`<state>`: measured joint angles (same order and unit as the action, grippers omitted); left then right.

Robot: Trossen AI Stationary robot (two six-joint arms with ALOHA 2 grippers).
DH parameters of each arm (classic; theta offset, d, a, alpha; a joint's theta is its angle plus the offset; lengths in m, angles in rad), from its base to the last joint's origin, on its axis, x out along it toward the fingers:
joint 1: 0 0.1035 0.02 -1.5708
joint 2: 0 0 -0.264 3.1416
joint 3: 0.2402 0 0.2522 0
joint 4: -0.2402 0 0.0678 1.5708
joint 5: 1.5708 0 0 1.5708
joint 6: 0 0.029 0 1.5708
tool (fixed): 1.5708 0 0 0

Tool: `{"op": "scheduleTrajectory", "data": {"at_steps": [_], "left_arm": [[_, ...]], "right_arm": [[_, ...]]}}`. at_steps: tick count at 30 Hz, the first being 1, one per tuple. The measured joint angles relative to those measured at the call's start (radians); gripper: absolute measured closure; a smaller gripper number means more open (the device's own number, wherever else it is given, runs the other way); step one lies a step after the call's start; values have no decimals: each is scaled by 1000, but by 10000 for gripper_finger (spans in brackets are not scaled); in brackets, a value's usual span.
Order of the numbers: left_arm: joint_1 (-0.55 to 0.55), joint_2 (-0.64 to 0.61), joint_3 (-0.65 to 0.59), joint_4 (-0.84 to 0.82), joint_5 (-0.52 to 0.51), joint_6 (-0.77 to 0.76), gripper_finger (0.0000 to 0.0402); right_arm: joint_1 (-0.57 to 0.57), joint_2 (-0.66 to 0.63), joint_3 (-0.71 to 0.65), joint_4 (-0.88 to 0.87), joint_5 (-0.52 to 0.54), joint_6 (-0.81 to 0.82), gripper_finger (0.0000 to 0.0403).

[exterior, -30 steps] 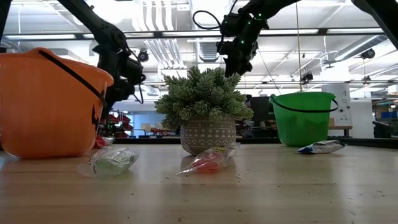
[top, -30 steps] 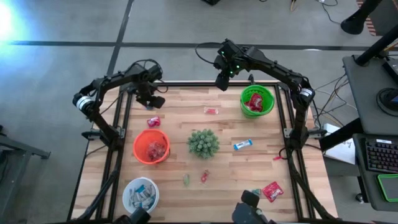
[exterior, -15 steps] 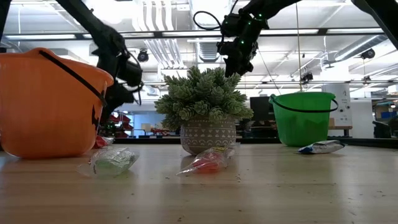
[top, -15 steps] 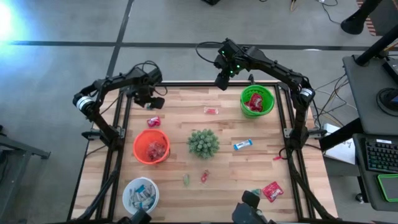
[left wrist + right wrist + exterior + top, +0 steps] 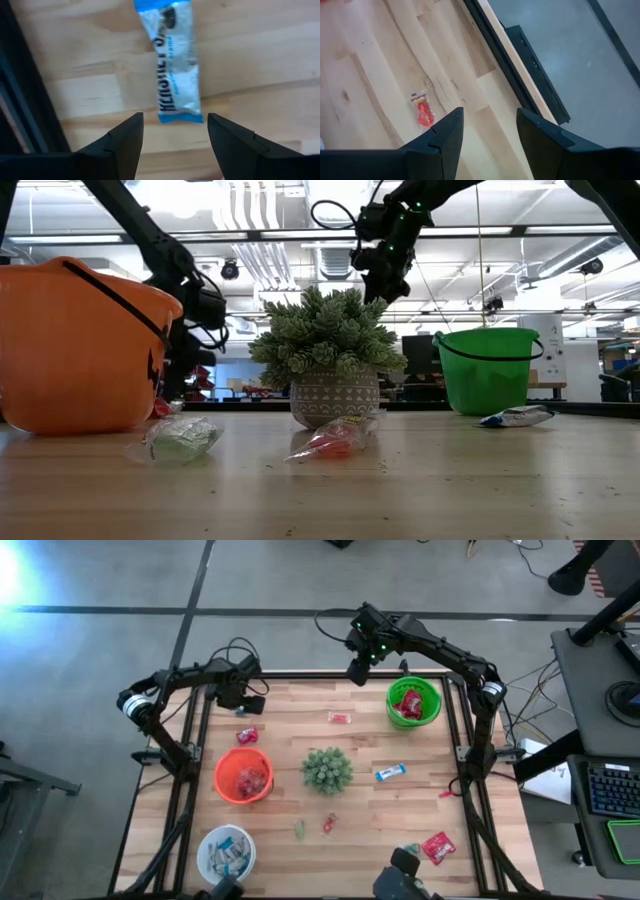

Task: Sort candy
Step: Put the white chocolate into the white bucket

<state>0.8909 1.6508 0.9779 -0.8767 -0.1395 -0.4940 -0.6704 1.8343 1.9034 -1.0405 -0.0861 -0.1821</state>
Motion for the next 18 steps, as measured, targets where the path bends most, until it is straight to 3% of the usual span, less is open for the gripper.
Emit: {"op": "scheduleTrajectory", "data": {"at_steps": [18], "left_arm": [[0,-1,-105,167,-23,-65,199]], "right_arm": [[0,0,0,-10,0,15,227]]}}
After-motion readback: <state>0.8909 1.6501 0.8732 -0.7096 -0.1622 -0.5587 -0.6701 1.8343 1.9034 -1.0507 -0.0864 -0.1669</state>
